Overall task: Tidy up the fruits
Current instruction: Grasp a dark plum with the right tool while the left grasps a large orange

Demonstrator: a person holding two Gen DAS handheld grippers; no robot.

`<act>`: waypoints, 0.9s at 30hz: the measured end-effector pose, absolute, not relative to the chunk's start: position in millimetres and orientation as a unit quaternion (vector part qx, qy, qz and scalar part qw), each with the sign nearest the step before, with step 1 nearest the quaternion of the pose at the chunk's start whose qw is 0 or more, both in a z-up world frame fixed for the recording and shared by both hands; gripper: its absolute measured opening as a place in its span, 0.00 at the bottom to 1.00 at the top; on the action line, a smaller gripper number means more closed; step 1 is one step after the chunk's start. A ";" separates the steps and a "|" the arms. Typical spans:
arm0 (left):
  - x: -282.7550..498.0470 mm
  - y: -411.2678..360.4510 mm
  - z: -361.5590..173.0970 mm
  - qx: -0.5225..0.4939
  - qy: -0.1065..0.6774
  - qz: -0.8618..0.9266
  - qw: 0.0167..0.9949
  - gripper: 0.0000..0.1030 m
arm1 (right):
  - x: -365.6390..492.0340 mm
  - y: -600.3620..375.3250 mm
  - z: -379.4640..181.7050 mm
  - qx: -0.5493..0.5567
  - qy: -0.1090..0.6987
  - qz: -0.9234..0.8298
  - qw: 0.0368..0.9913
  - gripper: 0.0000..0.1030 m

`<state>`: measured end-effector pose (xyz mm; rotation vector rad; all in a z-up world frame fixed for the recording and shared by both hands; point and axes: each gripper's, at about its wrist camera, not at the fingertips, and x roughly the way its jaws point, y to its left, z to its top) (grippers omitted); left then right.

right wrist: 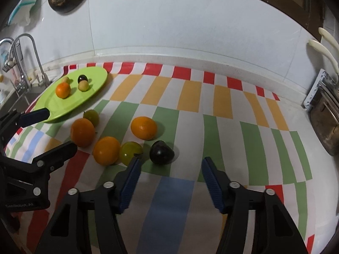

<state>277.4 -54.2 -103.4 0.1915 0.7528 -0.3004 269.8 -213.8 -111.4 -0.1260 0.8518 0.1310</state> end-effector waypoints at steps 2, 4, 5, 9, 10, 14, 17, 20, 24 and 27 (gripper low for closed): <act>281.1 -57.0 -105.7 0.097 0.365 -0.151 0.914 0.81 | 272.4 -214.0 -114.7 -0.061 0.415 0.068 0.905 0.55; 284.9 -58.8 -108.0 0.098 0.368 -0.153 0.912 0.77 | 274.7 -213.9 -116.6 -0.064 0.415 0.070 0.905 0.54; 287.2 -59.4 -109.4 0.098 0.371 -0.155 0.911 0.75 | 276.0 -214.5 -117.1 -0.064 0.415 0.071 0.905 0.54; 295.2 -61.0 -113.6 0.095 0.380 -0.159 0.906 0.69 | 282.9 -215.9 -119.3 -0.066 0.418 0.073 0.903 0.50; 296.5 -61.3 -114.5 0.093 0.382 -0.161 0.905 0.66 | 284.8 -215.6 -119.7 -0.067 0.419 0.075 0.903 0.49; 300.6 -63.0 -118.4 0.088 0.391 -0.170 0.900 0.55 | 288.2 -213.2 -121.6 -0.070 0.422 0.084 0.900 0.49; 303.7 -63.2 -121.5 0.082 0.400 -0.176 0.896 0.45 | 290.8 -211.4 -124.5 -0.067 0.428 0.091 0.897 0.42; 305.2 -63.7 -122.3 0.078 0.402 -0.178 0.895 0.40 | 292.4 -210.6 -127.8 -0.061 0.434 0.094 0.894 0.33; 304.8 -63.7 -121.3 0.076 0.402 -0.182 0.894 0.39 | 290.4 -210.5 -126.6 -0.056 0.431 0.094 0.896 0.27; 302.4 -63.6 -118.9 0.073 0.404 -0.184 0.893 0.39 | 287.3 -210.3 -123.3 -0.051 0.427 0.093 0.898 0.27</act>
